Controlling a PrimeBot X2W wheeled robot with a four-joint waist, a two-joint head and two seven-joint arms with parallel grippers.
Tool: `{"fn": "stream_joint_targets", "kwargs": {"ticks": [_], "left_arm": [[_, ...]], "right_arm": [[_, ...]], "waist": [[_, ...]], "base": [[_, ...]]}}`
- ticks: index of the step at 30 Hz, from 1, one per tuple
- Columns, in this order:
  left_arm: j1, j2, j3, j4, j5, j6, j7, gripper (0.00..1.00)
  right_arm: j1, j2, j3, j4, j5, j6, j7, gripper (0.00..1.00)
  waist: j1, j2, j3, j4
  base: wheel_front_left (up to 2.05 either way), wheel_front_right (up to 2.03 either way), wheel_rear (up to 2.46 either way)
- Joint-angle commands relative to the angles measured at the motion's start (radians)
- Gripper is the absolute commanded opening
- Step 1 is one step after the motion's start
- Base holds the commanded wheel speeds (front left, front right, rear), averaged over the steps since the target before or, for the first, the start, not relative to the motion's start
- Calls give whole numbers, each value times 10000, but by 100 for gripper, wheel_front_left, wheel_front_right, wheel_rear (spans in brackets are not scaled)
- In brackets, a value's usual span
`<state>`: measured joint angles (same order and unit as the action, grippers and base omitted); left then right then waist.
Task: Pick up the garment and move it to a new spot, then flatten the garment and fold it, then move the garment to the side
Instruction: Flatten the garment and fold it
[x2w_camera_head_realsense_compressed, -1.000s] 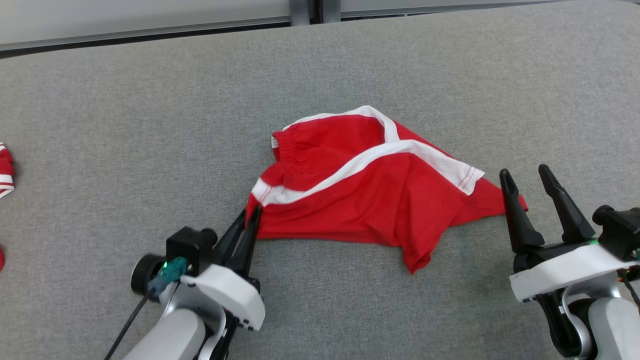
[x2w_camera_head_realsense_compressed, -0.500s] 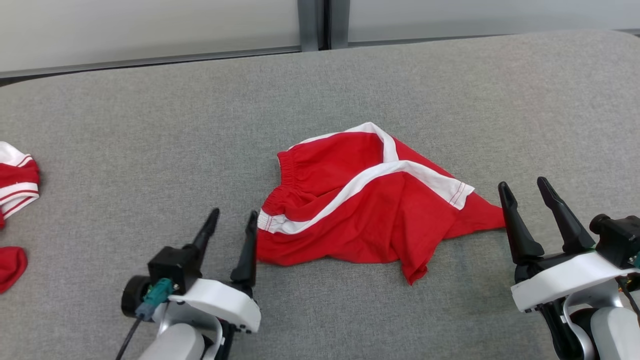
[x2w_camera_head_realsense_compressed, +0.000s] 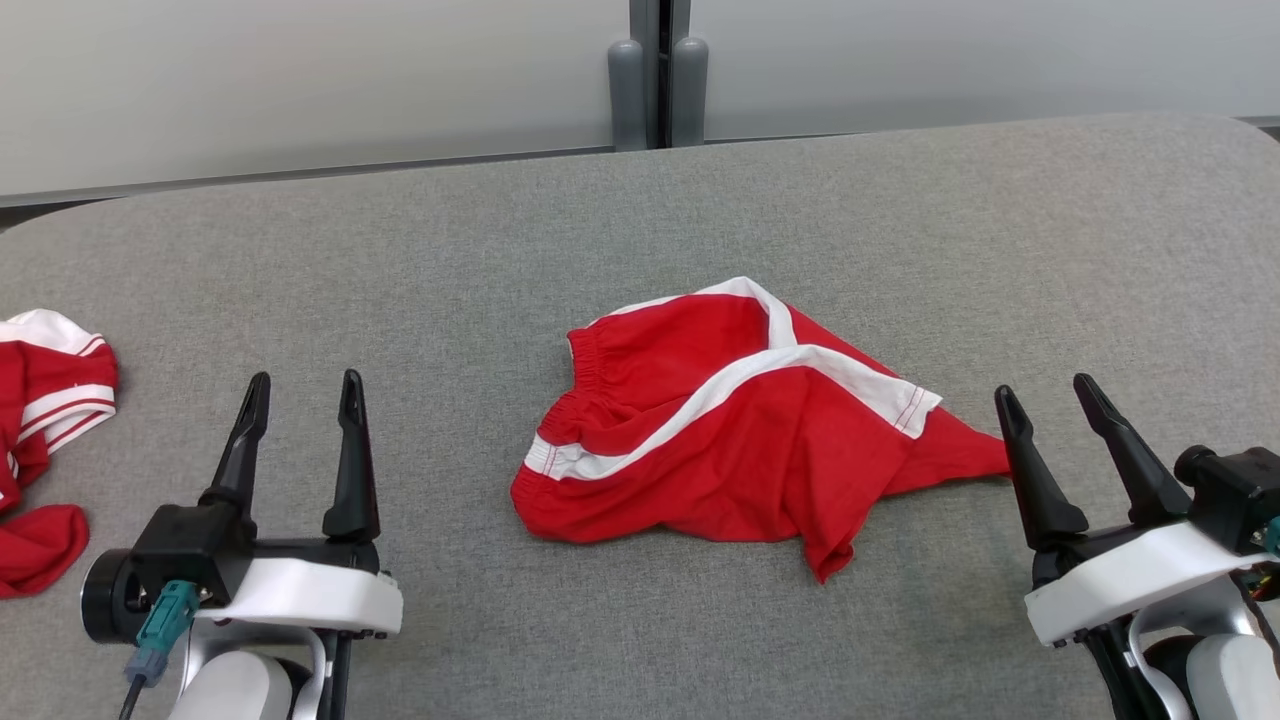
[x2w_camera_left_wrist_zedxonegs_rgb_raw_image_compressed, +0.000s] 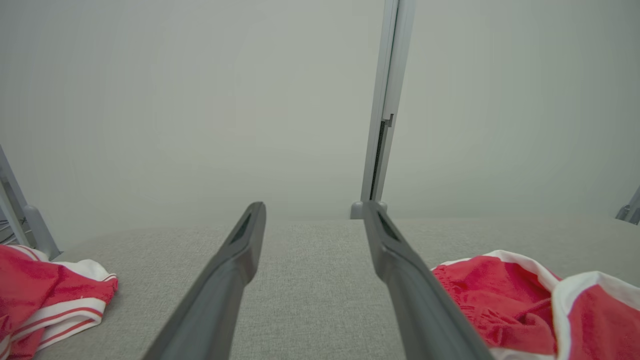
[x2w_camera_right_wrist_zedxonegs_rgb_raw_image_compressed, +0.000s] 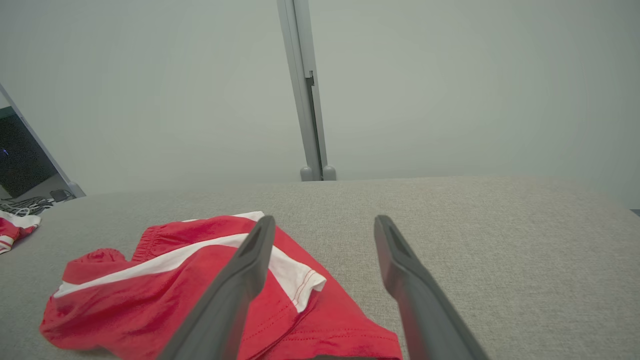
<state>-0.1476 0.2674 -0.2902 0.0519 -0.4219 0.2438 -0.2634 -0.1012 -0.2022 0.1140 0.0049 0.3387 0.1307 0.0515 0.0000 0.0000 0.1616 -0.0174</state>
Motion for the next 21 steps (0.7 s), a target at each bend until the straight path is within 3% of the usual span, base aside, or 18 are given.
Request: {"fn": "stream_joint_targets", "kwargs": {"ticks": [1,8,21], "left_arm": [[119,62,57,86,-18,-72,-13,100],[418,362,34,532,-197,-443,159,100],[391,379,-119,712,-221,-340,282,100]], "right_arm": [[99,-17,25,-70,-95,2,-1,100],[242,33,155,-159,-162,2,115,100],[306,36,156,-276,-70,2,192,100]], "waist": [[0,0,-35,20],[0,0,-246,-4],[0,0,-281,22]], "base": [[0,0,0],[0,0,0],[0,0,0]]}}
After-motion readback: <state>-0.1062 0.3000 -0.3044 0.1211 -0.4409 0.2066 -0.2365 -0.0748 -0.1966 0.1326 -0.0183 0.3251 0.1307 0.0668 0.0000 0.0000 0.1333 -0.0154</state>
